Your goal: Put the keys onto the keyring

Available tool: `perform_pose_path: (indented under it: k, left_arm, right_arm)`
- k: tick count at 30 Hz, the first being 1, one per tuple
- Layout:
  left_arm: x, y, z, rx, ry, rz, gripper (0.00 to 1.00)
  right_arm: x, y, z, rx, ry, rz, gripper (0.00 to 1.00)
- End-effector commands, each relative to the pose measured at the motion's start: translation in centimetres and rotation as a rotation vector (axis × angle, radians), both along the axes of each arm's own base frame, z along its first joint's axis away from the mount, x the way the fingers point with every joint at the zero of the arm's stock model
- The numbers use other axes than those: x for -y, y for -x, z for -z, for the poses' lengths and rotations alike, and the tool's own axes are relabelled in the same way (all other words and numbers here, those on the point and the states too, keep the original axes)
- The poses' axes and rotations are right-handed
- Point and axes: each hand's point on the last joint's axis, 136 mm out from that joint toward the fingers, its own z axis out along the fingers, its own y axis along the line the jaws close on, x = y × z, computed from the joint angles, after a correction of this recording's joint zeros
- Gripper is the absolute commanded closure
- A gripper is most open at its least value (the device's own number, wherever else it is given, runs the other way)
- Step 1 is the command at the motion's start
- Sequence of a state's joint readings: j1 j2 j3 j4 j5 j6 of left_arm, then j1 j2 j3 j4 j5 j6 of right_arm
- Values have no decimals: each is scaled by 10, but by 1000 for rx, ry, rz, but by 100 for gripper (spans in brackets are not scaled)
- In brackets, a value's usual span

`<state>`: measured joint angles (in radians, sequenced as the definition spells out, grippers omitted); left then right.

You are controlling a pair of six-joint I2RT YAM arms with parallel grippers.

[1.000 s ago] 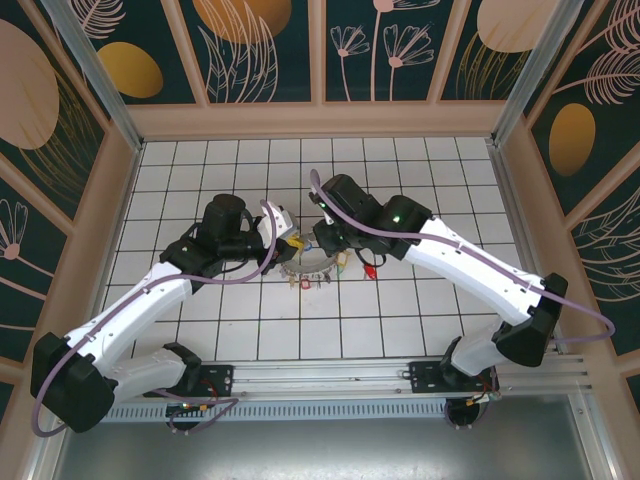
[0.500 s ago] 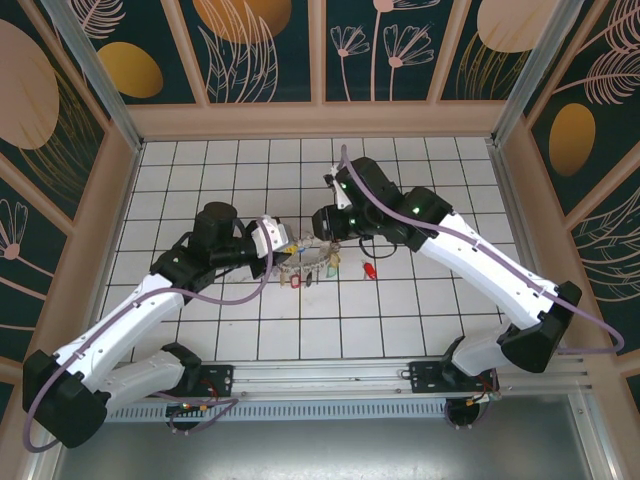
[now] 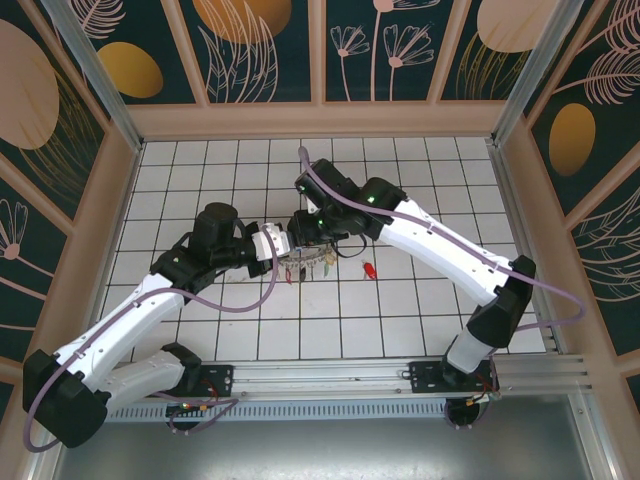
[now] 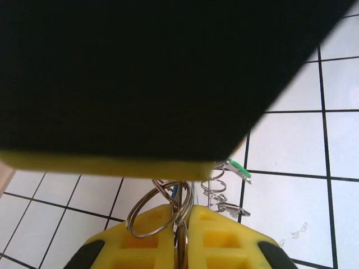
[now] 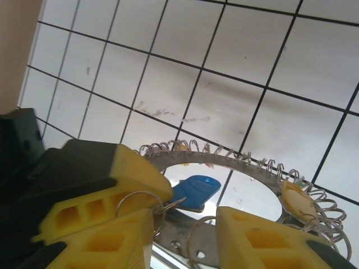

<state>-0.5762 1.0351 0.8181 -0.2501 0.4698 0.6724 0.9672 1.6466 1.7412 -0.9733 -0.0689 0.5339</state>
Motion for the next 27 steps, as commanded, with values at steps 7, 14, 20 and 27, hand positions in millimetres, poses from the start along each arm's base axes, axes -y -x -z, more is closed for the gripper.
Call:
perform_pose_path:
  k: [7,14,20,27]
  left_arm:
    - [4,2,-7,41,17,28,100]
    - [3,1,-7,43,15,21,100]
    - [3,2,-7,44,16,21,100]
    - [2,-1,-8,48,34,-5,100]
  right_arm:
    - [14,2,-1,5,70,28,71]
    - [19,4,0,8,81,30,82]
    - [19,5,-1,12,65,30,92]
    - [21,5,-1,24,50,42,100]
